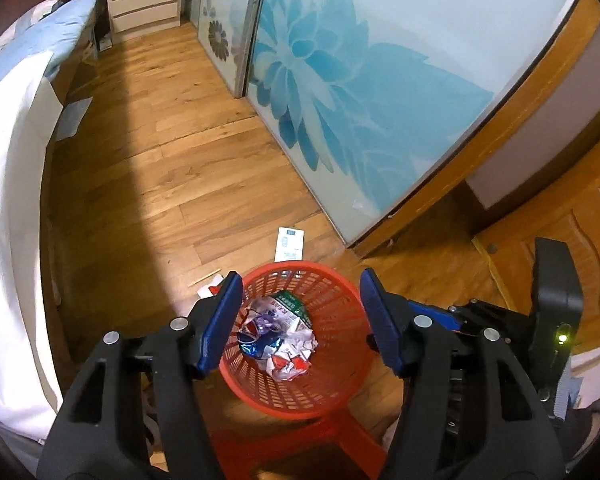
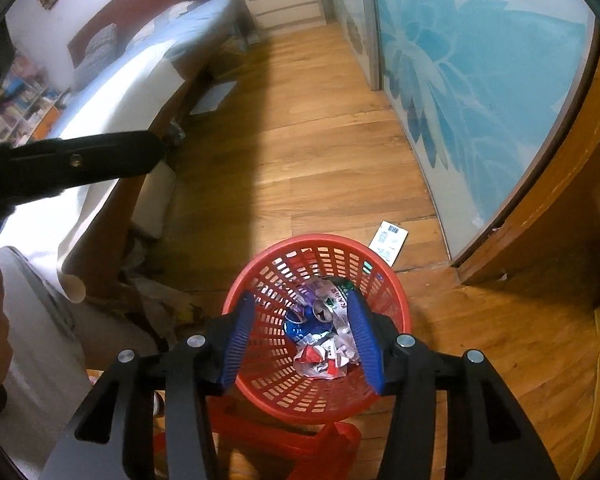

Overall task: Collect trash
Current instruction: 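Move both tools back over the bed toward the gold lid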

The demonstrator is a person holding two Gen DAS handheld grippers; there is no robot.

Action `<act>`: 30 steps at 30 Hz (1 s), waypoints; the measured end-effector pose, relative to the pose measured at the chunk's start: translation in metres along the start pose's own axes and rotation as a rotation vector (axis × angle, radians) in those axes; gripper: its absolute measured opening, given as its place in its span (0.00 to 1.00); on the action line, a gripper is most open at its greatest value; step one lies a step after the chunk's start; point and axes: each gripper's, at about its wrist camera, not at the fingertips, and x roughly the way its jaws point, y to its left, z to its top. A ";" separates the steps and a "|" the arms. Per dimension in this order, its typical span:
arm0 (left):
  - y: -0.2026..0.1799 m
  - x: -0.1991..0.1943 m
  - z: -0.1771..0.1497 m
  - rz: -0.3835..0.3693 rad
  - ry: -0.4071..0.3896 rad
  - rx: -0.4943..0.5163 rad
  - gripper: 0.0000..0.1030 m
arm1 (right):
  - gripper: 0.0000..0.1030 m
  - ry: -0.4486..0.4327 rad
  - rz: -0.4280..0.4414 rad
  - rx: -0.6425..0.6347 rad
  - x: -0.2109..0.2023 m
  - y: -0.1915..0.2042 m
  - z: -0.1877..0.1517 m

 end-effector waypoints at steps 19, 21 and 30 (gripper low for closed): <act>0.169 -0.175 -0.010 0.232 -0.396 -0.294 0.61 | 0.54 -0.244 0.199 -0.257 -0.024 0.202 0.111; 0.205 -0.203 -0.023 0.281 -0.446 -0.370 0.67 | 0.54 -0.257 0.234 -0.303 -0.020 0.240 0.121; 0.398 -0.260 -0.090 0.461 -0.511 -0.696 0.70 | 0.55 -0.270 0.385 -0.386 0.008 0.402 0.145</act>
